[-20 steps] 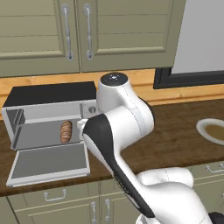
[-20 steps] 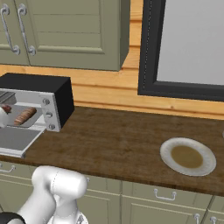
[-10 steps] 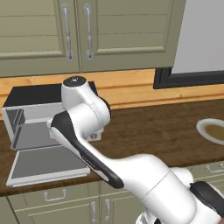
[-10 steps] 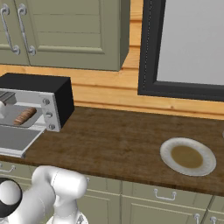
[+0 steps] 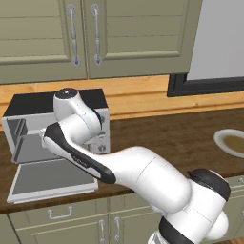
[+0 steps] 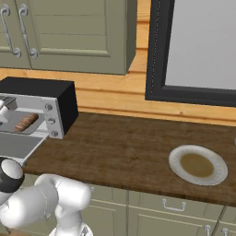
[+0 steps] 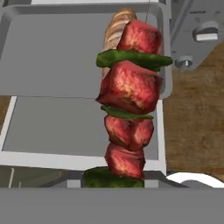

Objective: Pick up the kebab skewer and baguette bread, and place them inside the toaster oven. Close the toaster oven door and start by setting the timer.

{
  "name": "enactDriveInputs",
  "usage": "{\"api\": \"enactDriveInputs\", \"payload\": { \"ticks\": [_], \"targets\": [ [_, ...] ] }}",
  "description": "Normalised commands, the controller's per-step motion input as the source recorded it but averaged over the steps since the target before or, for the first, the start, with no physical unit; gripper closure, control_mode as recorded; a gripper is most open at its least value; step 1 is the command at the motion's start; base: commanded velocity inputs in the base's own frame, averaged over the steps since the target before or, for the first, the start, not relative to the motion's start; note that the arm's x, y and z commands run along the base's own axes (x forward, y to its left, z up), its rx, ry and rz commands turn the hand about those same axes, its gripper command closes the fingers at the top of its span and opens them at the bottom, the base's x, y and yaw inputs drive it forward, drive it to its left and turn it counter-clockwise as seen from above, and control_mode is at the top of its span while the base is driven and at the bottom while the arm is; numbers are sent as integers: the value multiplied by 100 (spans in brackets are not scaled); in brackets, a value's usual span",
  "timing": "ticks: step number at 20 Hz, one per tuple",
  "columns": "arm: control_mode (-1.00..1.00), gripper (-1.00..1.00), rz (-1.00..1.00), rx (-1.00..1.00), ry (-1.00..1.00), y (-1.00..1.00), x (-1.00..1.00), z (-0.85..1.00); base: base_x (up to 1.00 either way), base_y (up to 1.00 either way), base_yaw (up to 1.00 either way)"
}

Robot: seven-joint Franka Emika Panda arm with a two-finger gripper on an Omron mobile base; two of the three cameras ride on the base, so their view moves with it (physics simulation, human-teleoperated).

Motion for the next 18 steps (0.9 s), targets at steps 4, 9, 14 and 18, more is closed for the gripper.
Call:
{"api": "enactDriveInputs", "payload": {
  "ticks": [4, 9, 14, 18],
  "targets": [
    [-100, 100, 0, 5, 0, 49, 38, -28, 0, 0, 0],
    [-100, 100, 0, 2, 0, 30, 29, -32, 0, 0, 0],
    [-100, 100, 0, 3, 0, 23, 24, -7, 0, 0, 0],
    [-100, 100, 0, 3, 4, 32, 21, -20, 0, 0, 0]
  ]
}}
